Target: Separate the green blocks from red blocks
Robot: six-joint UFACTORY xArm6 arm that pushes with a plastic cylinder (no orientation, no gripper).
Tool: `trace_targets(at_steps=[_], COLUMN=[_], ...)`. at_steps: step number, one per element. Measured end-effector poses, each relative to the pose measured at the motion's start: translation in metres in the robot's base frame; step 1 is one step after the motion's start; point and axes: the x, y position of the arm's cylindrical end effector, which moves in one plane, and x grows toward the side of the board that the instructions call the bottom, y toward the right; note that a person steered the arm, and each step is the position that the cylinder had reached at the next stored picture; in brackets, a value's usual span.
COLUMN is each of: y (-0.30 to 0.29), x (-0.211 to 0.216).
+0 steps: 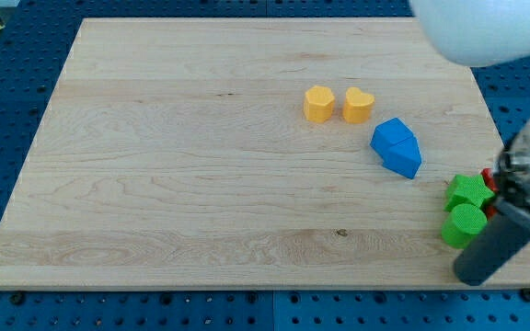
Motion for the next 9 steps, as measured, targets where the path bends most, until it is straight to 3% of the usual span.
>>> trace_targets(at_steps=[3,4,6,7,9], y=[0.006,0.006,0.006,0.006,0.004], x=[-0.054,-0.045,-0.109,-0.109,-0.06])
